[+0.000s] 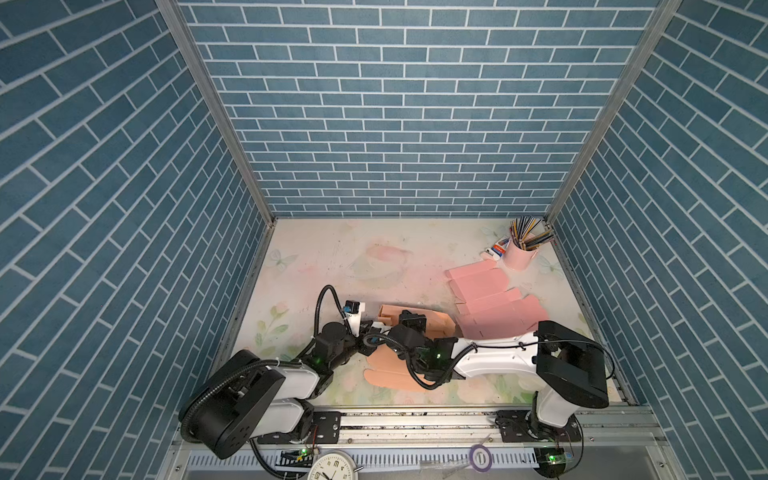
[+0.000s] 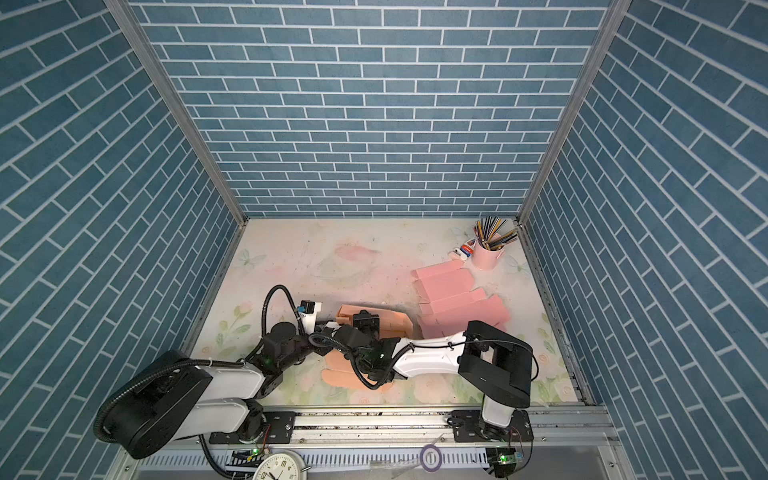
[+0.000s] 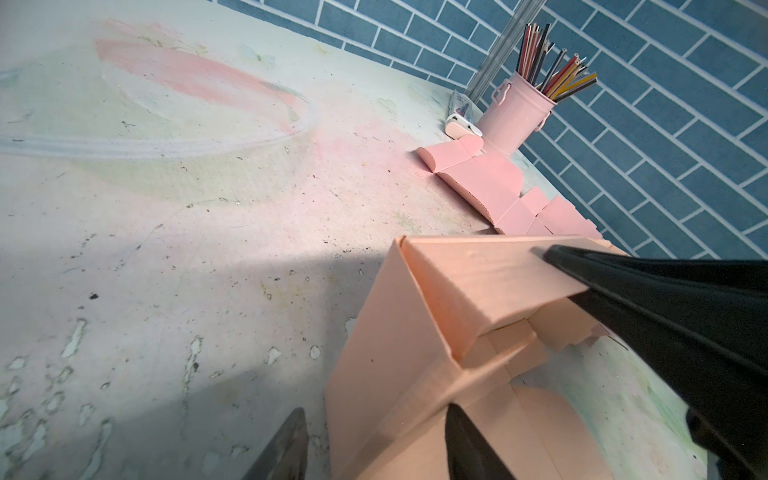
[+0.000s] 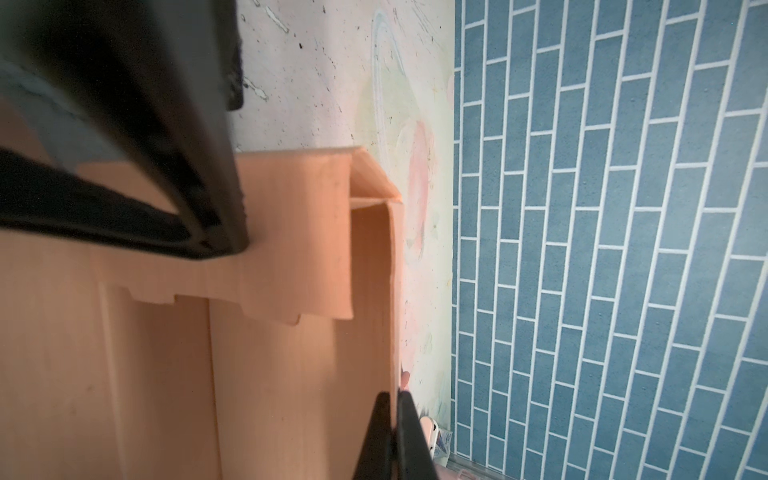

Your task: Fold the paper box

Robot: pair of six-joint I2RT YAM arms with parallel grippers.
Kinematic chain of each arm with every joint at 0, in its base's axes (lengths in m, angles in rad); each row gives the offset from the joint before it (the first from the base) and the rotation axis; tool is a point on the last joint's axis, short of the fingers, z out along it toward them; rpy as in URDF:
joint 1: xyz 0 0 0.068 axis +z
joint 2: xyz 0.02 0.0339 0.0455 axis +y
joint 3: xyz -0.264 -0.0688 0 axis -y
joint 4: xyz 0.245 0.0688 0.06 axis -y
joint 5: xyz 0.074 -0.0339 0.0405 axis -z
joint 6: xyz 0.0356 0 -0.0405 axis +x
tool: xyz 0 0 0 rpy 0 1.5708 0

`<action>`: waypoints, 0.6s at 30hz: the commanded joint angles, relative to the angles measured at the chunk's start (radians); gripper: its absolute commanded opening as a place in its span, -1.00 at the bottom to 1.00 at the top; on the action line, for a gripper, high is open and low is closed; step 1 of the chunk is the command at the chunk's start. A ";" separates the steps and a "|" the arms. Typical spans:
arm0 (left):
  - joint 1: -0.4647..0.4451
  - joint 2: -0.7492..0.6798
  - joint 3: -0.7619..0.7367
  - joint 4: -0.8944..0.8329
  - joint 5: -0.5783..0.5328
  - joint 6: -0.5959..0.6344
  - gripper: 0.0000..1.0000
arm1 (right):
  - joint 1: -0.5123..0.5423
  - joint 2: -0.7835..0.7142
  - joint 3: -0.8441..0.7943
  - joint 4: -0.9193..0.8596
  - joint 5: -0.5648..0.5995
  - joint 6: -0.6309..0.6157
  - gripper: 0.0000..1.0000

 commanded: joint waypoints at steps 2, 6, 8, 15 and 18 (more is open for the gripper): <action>-0.020 0.028 0.024 0.055 -0.040 0.040 -0.06 | 0.019 0.020 -0.003 -0.006 -0.010 0.016 -1.00; -0.025 0.063 0.025 0.095 -0.042 0.047 -0.09 | 0.024 0.018 0.002 -0.017 -0.012 0.038 -1.00; -0.025 0.082 0.023 0.124 -0.043 0.044 -0.10 | 0.024 0.020 0.008 -0.030 -0.017 0.050 -1.00; -0.042 0.083 0.028 0.145 -0.068 0.046 -0.26 | 0.026 0.018 0.015 -0.048 -0.027 0.079 -1.00; -0.043 0.076 0.031 0.131 -0.075 0.055 -0.29 | 0.026 0.018 0.012 -0.051 -0.035 0.090 -0.99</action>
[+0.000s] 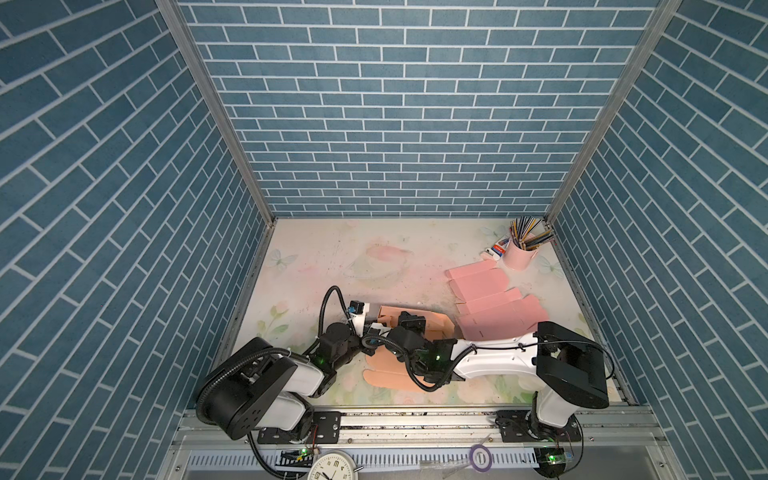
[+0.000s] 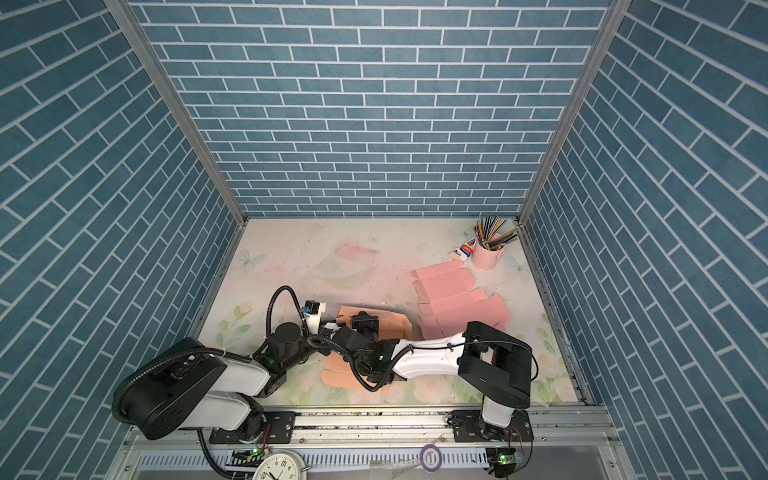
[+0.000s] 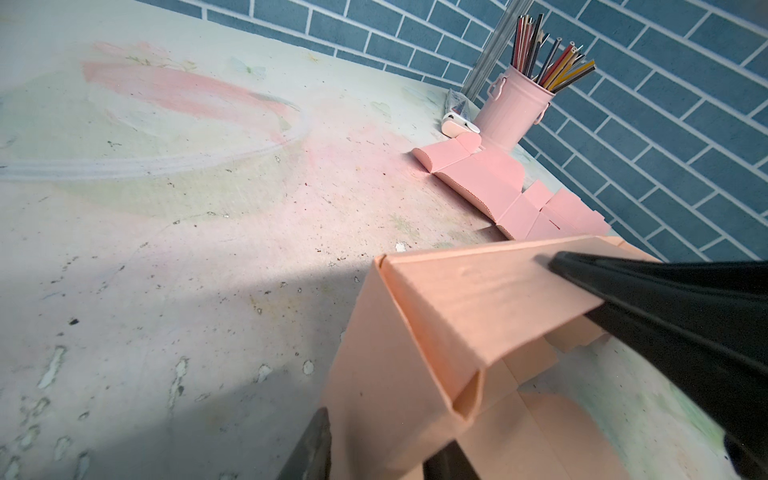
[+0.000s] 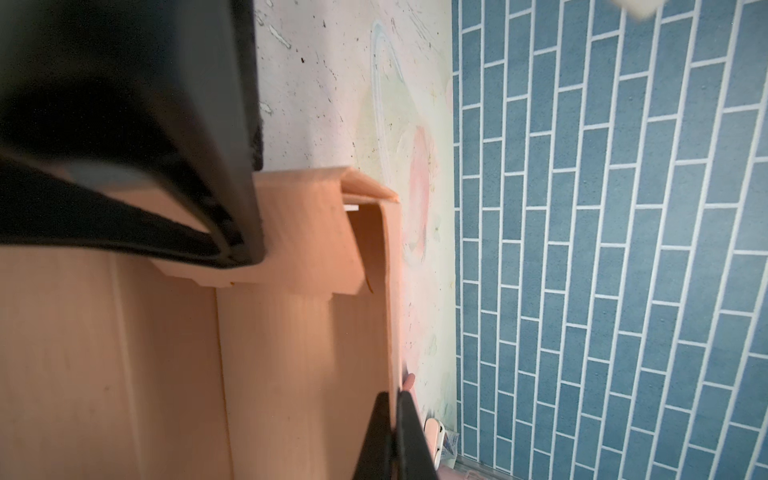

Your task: Fold the paper box

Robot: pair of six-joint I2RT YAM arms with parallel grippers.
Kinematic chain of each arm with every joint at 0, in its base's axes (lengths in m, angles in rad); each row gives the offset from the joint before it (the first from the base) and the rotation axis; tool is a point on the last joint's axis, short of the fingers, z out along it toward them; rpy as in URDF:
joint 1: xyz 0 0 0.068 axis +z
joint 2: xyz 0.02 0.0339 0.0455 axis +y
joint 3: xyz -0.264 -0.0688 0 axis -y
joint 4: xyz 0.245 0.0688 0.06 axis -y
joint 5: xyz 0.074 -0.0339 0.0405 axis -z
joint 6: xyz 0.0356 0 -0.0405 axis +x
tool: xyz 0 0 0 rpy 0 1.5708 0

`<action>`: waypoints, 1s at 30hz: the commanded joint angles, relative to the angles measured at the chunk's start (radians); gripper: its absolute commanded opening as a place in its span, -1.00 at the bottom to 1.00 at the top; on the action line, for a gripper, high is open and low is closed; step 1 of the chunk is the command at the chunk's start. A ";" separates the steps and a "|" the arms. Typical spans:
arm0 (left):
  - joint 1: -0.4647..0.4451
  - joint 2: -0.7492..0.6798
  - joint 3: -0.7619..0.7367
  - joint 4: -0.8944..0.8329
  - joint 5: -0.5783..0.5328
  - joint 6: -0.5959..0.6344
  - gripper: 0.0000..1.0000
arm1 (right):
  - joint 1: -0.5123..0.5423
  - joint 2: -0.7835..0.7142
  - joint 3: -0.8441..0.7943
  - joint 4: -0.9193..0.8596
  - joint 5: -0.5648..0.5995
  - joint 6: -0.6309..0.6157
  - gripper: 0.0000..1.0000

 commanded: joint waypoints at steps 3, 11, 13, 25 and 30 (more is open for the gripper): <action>-0.006 -0.012 0.028 0.019 -0.037 0.025 -0.28 | 0.013 0.018 0.016 -0.058 -0.040 0.057 -0.97; -0.017 -0.012 0.037 0.006 -0.081 0.031 -0.30 | 0.014 0.023 0.039 -0.094 -0.060 0.085 -0.95; -0.021 -0.013 0.035 0.004 -0.089 0.034 -0.36 | 0.014 0.024 0.047 -0.105 -0.067 0.092 -0.93; -0.024 -0.039 0.018 -0.021 -0.128 0.050 -0.57 | 0.025 -0.014 0.114 -0.257 -0.184 0.278 -0.47; -0.023 -0.035 0.014 -0.016 -0.144 0.051 -0.60 | 0.023 -0.109 0.092 -0.293 -0.292 0.449 -0.22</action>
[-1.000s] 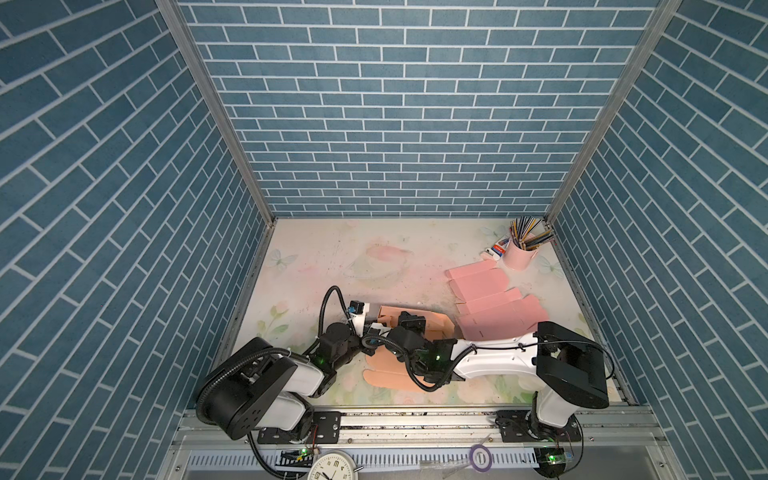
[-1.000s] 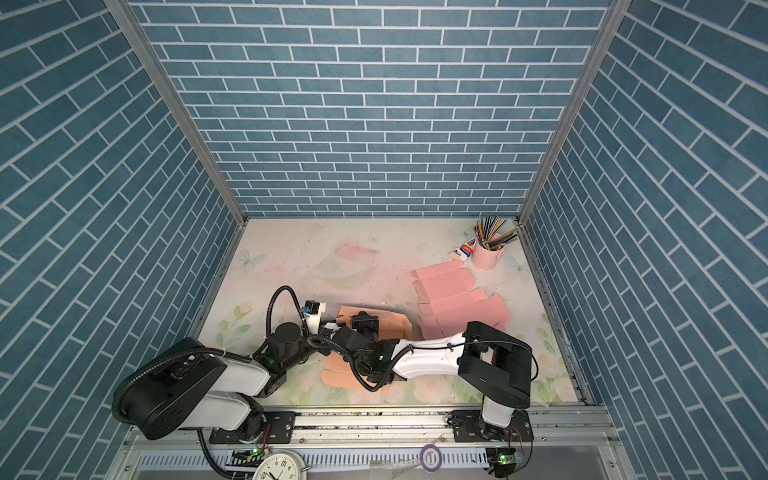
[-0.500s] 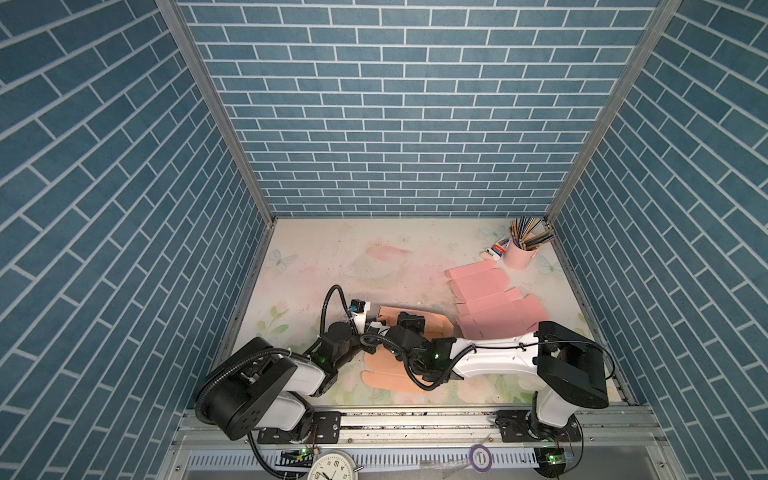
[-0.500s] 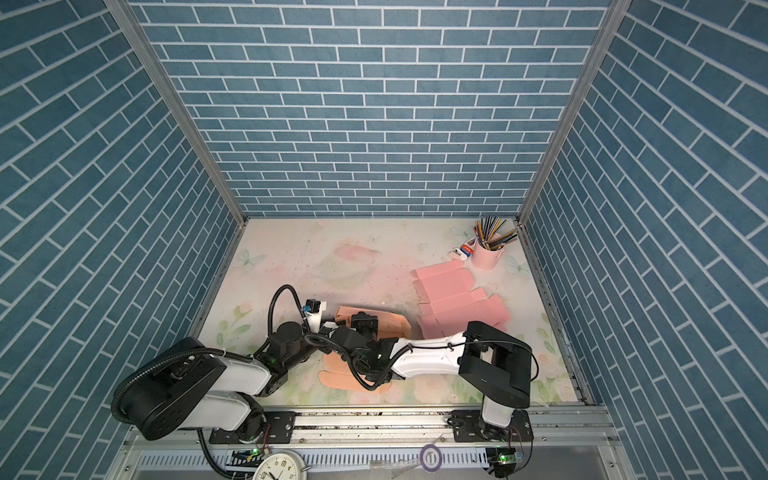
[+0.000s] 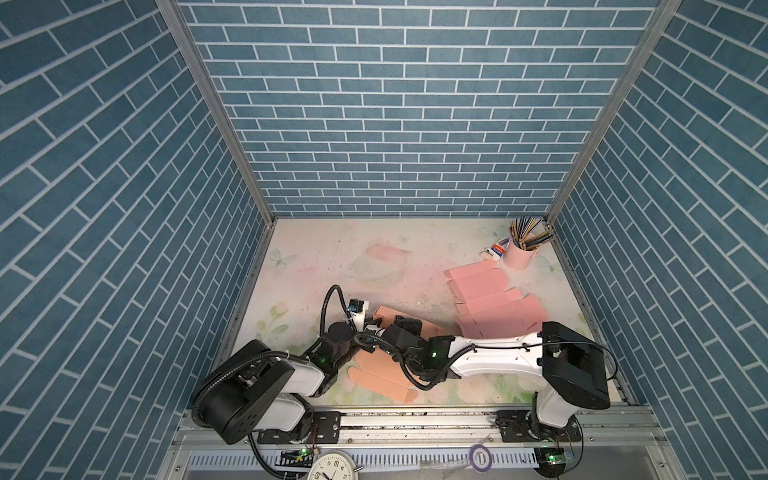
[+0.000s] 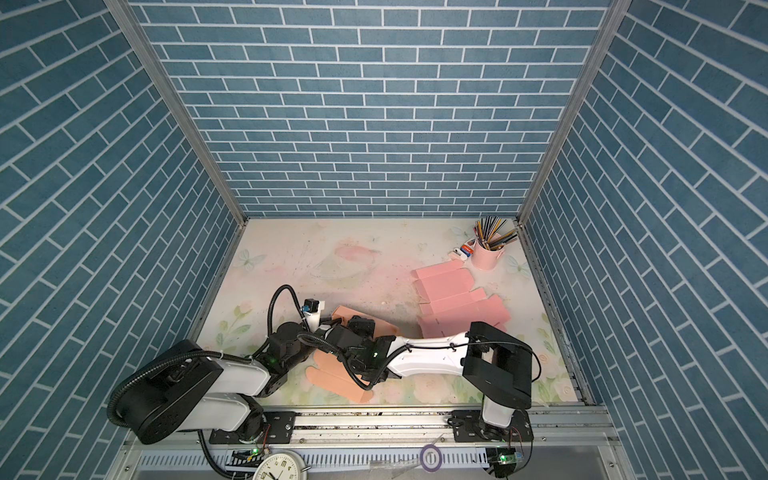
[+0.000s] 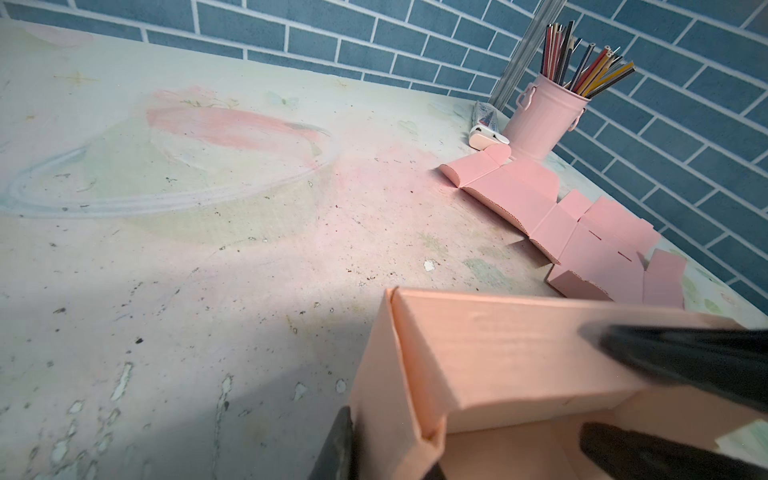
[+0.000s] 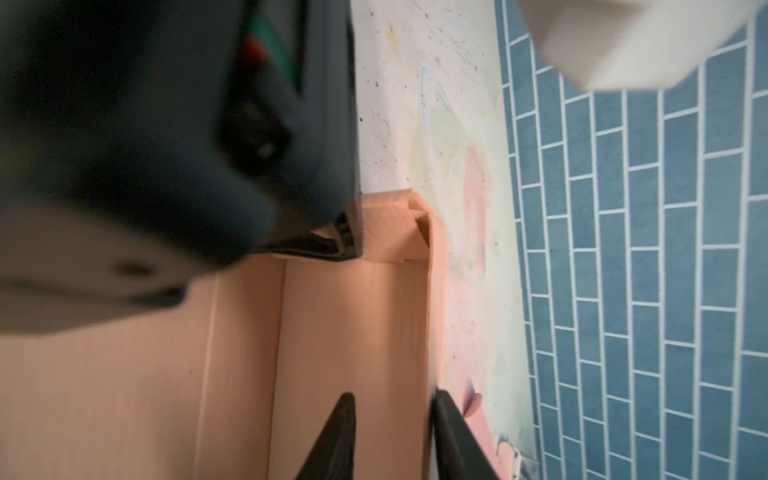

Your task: Fold the paper box

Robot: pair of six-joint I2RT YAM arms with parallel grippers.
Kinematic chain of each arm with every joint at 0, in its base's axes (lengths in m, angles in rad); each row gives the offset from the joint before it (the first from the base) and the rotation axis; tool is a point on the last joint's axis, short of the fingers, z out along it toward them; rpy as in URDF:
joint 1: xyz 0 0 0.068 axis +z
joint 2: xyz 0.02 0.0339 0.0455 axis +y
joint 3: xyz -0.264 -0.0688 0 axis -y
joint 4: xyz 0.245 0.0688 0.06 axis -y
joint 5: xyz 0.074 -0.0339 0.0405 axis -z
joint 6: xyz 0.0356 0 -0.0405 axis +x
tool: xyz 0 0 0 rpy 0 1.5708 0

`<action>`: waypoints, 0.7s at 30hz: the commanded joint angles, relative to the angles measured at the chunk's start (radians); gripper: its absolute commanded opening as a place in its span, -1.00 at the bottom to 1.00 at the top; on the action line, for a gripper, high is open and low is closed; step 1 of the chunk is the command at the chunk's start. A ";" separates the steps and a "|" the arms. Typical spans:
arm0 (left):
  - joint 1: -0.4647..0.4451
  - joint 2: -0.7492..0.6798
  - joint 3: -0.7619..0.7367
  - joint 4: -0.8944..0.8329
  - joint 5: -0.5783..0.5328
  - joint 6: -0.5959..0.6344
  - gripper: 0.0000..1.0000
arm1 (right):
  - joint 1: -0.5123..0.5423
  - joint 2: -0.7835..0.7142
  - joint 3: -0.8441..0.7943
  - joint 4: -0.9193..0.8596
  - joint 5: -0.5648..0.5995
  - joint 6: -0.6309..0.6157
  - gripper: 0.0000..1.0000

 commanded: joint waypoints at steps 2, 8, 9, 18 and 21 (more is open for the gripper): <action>-0.003 -0.012 0.000 0.016 -0.031 0.009 -0.60 | 0.006 -0.108 -0.001 -0.071 -0.146 0.237 -0.18; -0.004 -0.009 0.001 0.009 -0.049 0.018 -0.62 | 0.005 -0.241 -0.038 0.010 -0.278 0.461 -0.16; -0.005 -0.007 0.003 0.008 -0.050 0.020 -0.62 | -0.002 -0.262 -0.048 0.039 -0.292 0.486 -0.14; -0.013 -0.002 0.007 0.017 -0.059 0.024 -0.62 | -0.259 -0.204 0.135 -0.114 -0.524 0.785 -0.15; -0.016 0.004 0.013 0.021 -0.060 0.026 -0.62 | -0.329 -0.156 0.155 -0.117 -0.640 0.841 -0.16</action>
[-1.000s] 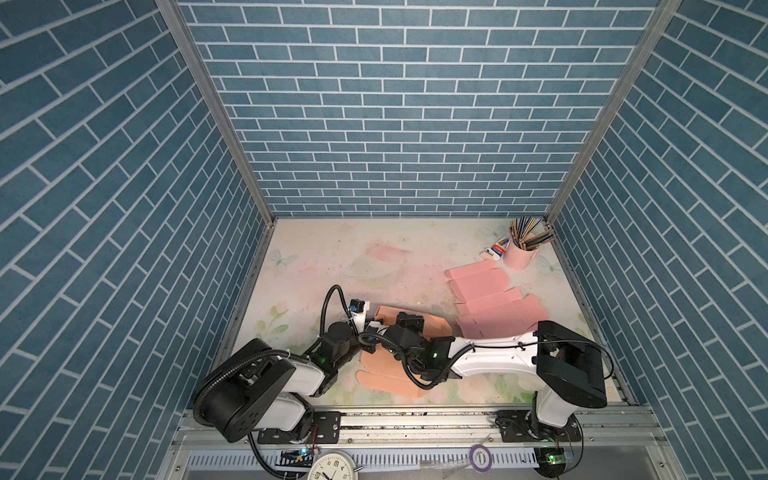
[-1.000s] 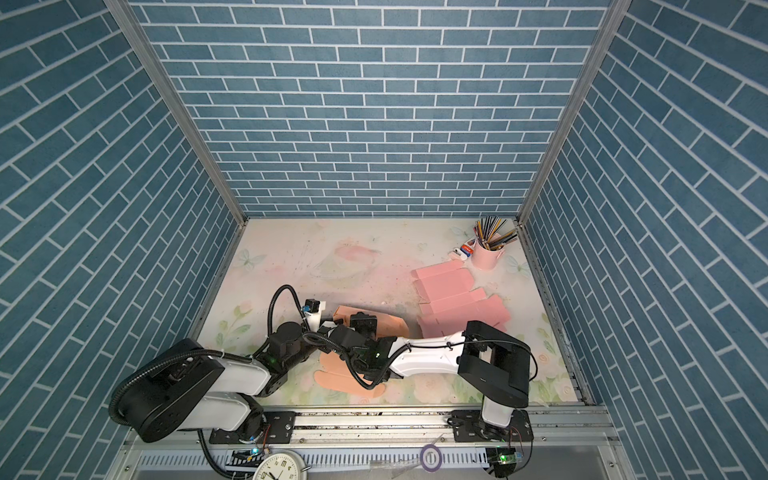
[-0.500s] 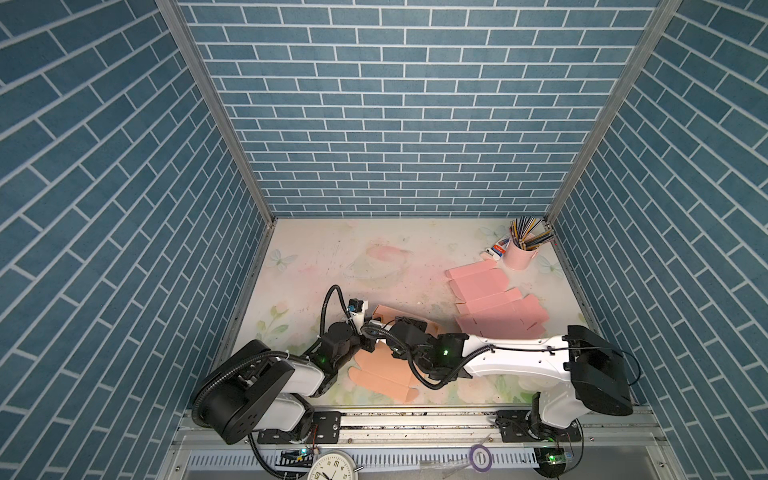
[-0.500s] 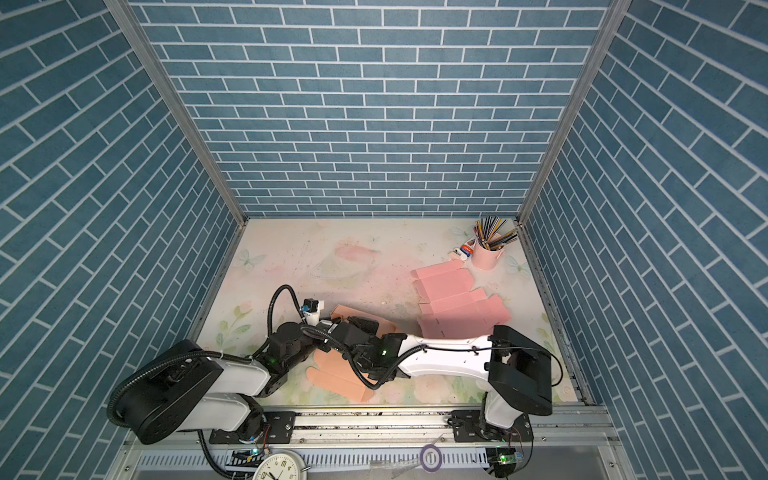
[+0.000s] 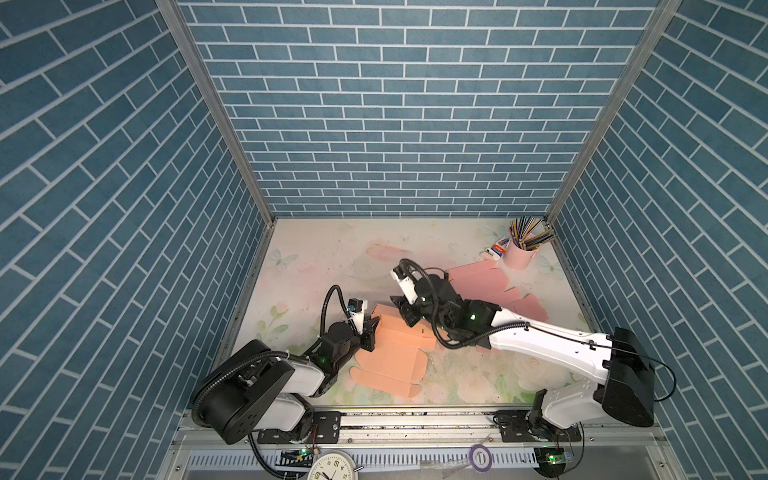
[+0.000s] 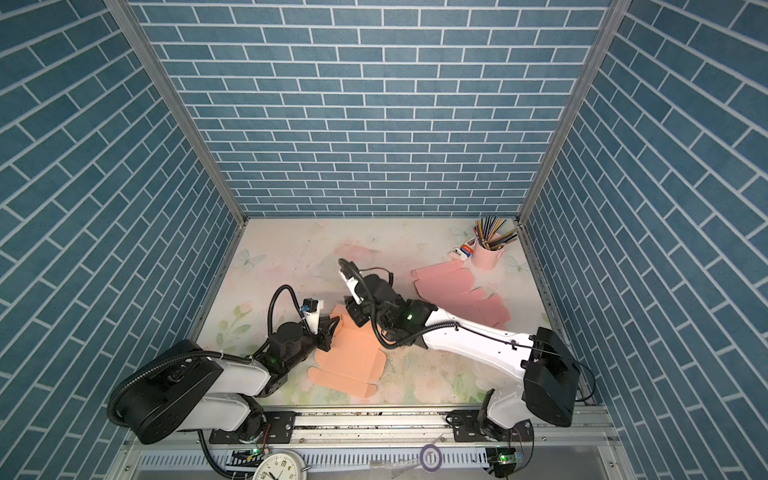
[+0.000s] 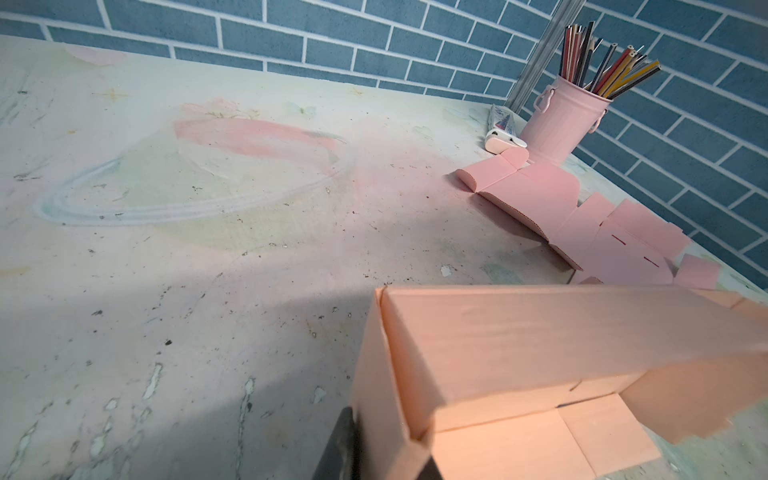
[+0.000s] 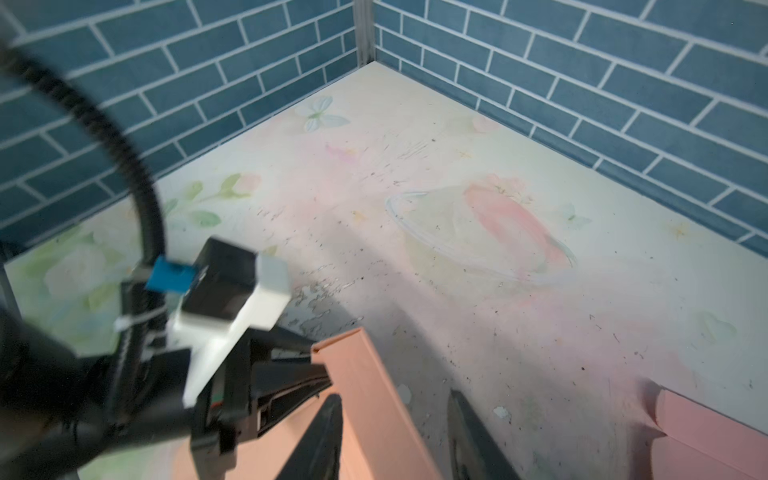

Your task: Fold the paper box

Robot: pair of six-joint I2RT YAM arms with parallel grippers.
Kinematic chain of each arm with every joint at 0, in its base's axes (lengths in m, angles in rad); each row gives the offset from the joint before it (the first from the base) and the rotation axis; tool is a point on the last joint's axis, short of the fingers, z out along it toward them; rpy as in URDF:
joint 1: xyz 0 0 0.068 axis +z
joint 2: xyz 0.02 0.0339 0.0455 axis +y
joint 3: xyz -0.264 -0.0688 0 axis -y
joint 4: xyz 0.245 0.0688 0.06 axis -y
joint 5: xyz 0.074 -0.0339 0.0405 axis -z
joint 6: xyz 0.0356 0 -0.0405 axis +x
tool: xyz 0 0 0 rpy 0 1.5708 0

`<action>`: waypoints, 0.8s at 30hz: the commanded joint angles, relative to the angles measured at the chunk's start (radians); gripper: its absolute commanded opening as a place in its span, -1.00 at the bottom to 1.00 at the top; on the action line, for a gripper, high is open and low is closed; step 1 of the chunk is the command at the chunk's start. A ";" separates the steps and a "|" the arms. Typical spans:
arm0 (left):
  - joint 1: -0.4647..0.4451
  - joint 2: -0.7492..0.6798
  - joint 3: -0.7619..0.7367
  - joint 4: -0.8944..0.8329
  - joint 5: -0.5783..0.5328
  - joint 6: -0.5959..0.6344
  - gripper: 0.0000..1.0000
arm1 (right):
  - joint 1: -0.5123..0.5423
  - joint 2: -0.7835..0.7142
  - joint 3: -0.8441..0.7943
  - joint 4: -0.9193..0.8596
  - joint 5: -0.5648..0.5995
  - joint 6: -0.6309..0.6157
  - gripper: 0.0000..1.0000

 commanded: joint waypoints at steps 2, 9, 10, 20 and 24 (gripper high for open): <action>-0.010 0.013 0.015 0.027 -0.013 0.010 -0.62 | -0.052 0.056 0.003 -0.033 -0.188 0.163 -0.20; -0.023 0.037 0.022 0.046 -0.020 0.011 -0.62 | -0.060 0.103 -0.069 0.104 -0.236 0.199 -0.22; -0.027 0.041 0.025 0.044 -0.020 0.012 -0.61 | -0.063 0.120 -0.062 0.096 -0.242 0.212 -0.22; -0.039 0.050 0.032 0.045 -0.062 0.010 -0.62 | -0.077 0.206 -0.070 0.132 -0.352 0.261 -0.33; -0.039 0.047 0.032 0.039 -0.101 0.007 -0.62 | -0.077 0.202 -0.089 0.150 -0.373 0.280 -0.37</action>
